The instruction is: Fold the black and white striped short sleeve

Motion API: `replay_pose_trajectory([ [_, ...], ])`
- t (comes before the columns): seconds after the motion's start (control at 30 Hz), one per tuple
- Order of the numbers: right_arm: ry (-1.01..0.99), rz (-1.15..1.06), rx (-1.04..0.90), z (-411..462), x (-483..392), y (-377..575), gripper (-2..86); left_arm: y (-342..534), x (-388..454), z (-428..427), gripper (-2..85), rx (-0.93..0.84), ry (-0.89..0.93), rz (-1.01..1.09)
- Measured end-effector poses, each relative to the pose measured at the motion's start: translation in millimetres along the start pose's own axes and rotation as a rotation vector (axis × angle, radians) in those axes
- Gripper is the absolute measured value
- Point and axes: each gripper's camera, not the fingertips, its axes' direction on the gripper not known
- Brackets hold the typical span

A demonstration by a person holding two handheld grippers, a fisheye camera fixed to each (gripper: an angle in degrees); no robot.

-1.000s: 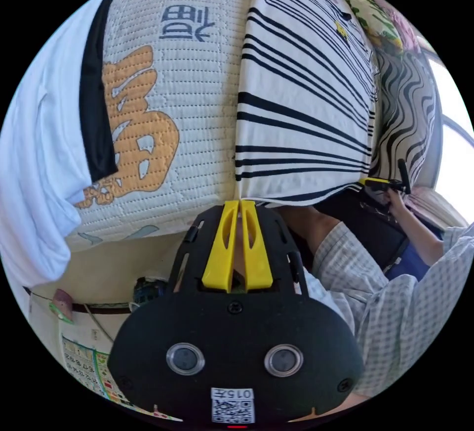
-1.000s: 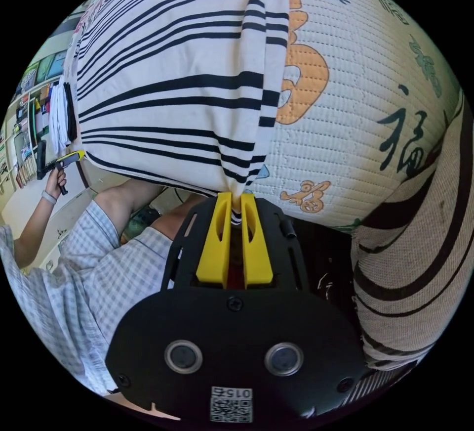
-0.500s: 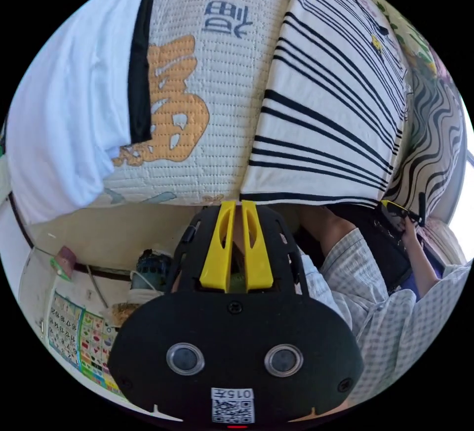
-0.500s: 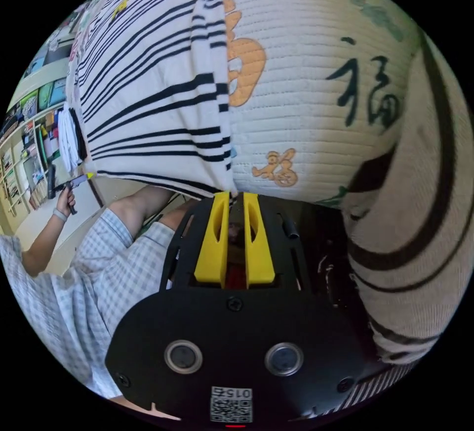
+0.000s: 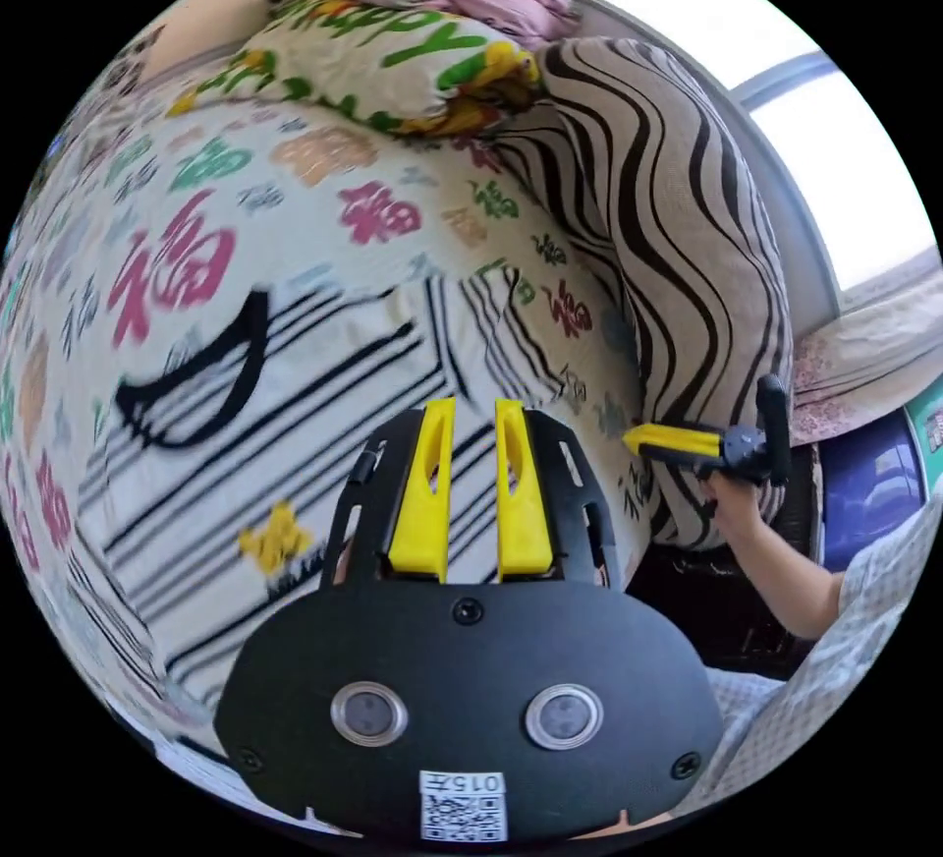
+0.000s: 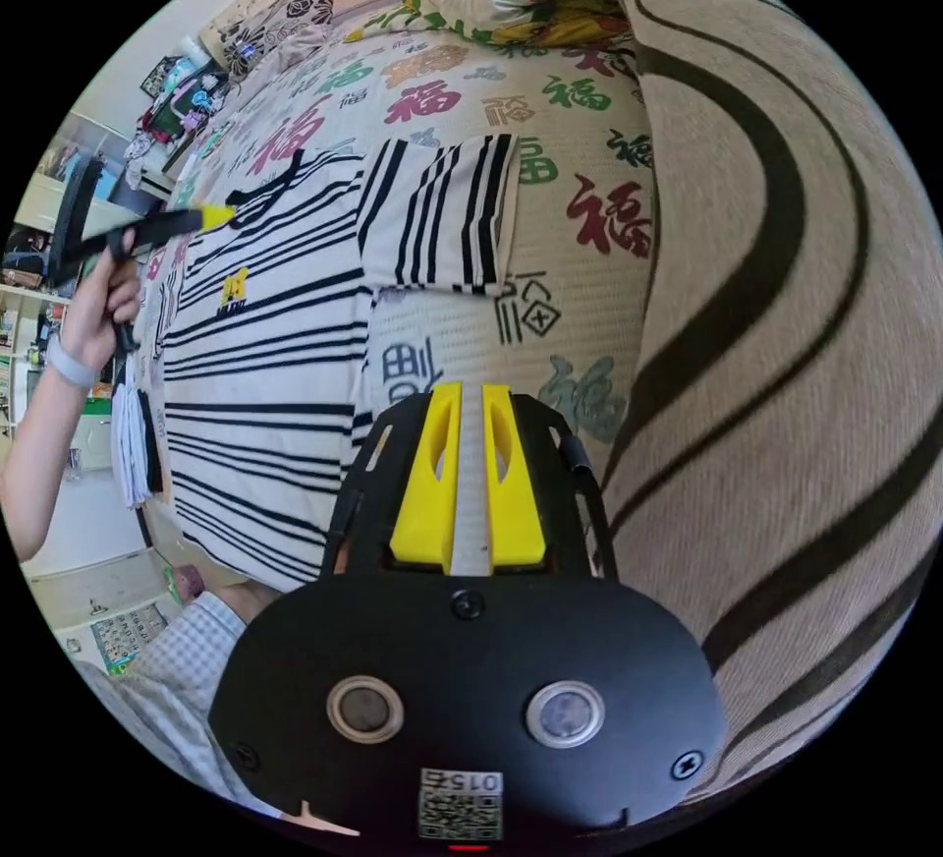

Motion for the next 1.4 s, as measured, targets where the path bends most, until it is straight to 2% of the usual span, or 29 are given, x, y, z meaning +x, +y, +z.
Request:
replay_pose_trajectory([
  [0.13, 0.008, -0.022, -0.003, 17, 9, -22, 5.0, -88, 35, 54, 7.8, -0.077, -0.031, 0.106],
  [0.2, -0.010, -0.010, 0.001, 26, 18, -31, 5.3, -128, 49, 93, 8.0, -0.176, -0.035, 0.144],
  [0.43, -0.053, 0.006, -0.009, 41, 48, -44, 5.1, -173, 59, 165, 7.1, -0.372, -0.121, 0.178],
  [0.57, -0.076, -0.018, -0.032, 48, 61, -48, 4.5, -180, 47, 179, 2.5, -0.427, -0.122, 0.169],
  [0.73, -0.086, -0.068, -0.029, 38, 72, -45, 1.5, -185, 36, 164, -0.5, -0.385, -0.041, 0.177],
  [0.83, -0.093, -0.057, 0.001, 24, 82, -43, 0.5, -184, 26, 136, -0.8, -0.301, 0.015, 0.176],
  [0.97, -0.103, -0.072, 0.098, -12, 89, -39, 0.0, -168, -6, 65, -0.8, -0.116, 0.107, 0.147],
  [1.1, -0.160, -0.187, 0.185, -57, 74, -39, -0.1, -113, -65, -25, -0.8, 0.085, 0.179, 0.054],
  [1.27, -0.181, -0.422, 0.180, -77, 17, -42, 0.0, -22, -143, -78, -0.8, 0.092, 0.107, -0.097],
  [1.4, -0.209, -0.549, 0.061, -48, -30, -45, 0.1, 47, -206, -76, -0.6, 0.046, 0.120, -0.272],
])
